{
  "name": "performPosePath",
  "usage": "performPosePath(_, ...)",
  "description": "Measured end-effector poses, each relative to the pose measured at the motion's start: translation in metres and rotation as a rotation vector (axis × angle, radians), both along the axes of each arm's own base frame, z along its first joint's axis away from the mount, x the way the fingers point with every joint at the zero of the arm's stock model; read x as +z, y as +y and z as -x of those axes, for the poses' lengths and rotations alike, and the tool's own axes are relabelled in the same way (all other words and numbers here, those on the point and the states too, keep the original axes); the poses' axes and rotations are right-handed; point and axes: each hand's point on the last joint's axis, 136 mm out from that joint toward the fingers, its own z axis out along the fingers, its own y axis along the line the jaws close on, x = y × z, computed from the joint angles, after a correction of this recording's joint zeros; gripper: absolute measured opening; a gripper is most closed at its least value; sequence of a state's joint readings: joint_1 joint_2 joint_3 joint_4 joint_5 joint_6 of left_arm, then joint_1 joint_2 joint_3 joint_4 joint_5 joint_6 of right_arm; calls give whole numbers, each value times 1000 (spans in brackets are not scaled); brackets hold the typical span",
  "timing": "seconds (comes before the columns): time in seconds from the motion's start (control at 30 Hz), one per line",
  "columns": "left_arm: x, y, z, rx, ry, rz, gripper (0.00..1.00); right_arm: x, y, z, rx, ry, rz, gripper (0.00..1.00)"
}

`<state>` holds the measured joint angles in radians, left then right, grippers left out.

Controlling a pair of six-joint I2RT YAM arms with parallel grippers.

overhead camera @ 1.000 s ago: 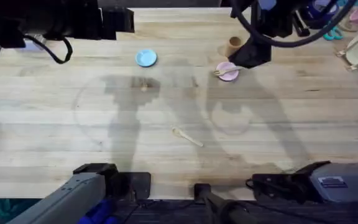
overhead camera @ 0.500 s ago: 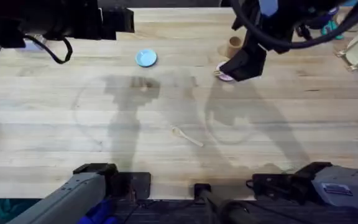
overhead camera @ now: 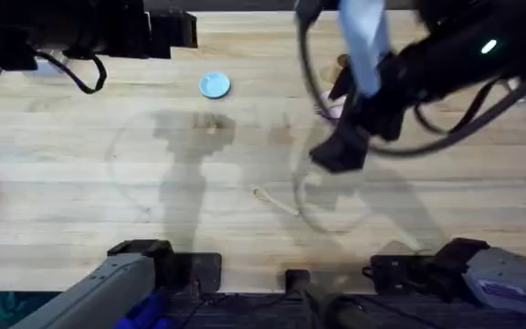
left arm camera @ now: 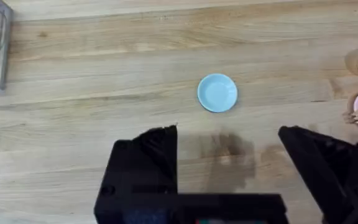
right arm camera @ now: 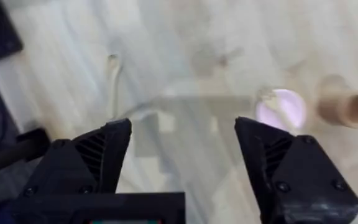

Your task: Pick up a utensil and set it on the pink plate, then put the other utensil in the container.

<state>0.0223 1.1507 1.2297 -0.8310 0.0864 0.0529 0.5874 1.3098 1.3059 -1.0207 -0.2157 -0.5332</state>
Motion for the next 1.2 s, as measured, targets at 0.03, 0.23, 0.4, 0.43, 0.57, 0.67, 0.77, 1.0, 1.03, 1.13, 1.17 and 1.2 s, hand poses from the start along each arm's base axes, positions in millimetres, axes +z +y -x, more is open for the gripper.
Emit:
performPosePath(0.03, 0, 0, 0, 0, 0, 0, 993, -8, 4, 7, 16, 20, 8, 996)
performPosePath(0.23, 0, 0, 0, 0, 0, 0, 993, -37, 22, 41, 71, 102, 35, 996)
performPosePath(0.4, 0, 0, 0, 0, 0, 0, 993, -47, 36, 57, 60, 143, 26, 996)
performPosePath(0.43, 0, 0, 0, 0, 0, 0, 993, -49, 38, 59, 55, 149, 23, 996)
performPosePath(0.57, 0, 0, 0, 0, 0, 0, 993, -60, 43, 64, 32, 172, 8, 996)
performPosePath(0.67, 0, 0, 0, 0, 0, 0, 993, -70, 43, 71, 13, 203, 17, 996)
performPosePath(0.77, 0, 0, 0, 0, 0, 0, 992, -76, 45, 82, 14, 235, 23, 996)
performPosePath(1.0, 0, 0, 0, 0, 0, 0, 993, -74, 61, 96, 40, 248, -4, 996)
performPosePath(1.03, 0, 0, 0, 0, 0, 0, 993, -73, 62, 97, 41, 247, -7, 996)
performPosePath(1.13, 0, 0, 0, 0, 0, 0, 993, -75, 65, 97, 45, 244, -17, 996)
performPosePath(1.17, 0, 0, 0, 0, 0, 0, 993, -78, 65, 97, 43, 246, -15, 996)
performPosePath(1.2, 0, 0, 0, 0, 0, 0, 993, -81, 65, 97, 41, 250, -11, 996)
